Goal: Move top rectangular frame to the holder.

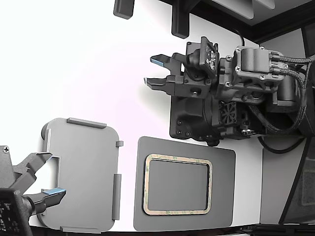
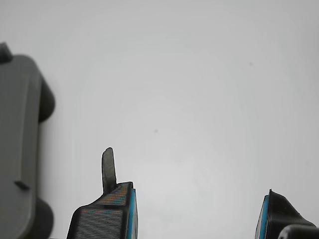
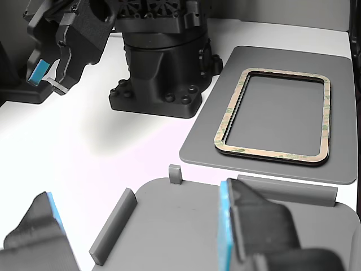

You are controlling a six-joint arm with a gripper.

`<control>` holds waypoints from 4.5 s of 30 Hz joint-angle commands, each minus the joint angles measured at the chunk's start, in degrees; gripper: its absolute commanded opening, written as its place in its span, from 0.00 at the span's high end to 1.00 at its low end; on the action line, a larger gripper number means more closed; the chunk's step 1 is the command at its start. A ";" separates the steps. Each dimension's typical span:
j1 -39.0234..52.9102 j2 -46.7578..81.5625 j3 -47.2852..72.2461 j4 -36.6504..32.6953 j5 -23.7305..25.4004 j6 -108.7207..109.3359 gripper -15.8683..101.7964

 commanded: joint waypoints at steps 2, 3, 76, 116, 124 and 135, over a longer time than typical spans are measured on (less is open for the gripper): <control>-0.44 1.23 -1.23 -0.35 0.09 0.09 0.01; -0.44 1.23 -1.23 -0.35 0.09 0.09 0.01; 38.50 -54.23 -55.63 29.88 -0.88 -38.32 0.02; 54.58 -72.77 -45.53 17.93 -0.97 -35.68 0.18; 54.32 -72.25 -44.03 17.23 -0.70 -36.56 0.28; 53.26 -74.62 -45.62 17.40 -0.44 -37.79 0.33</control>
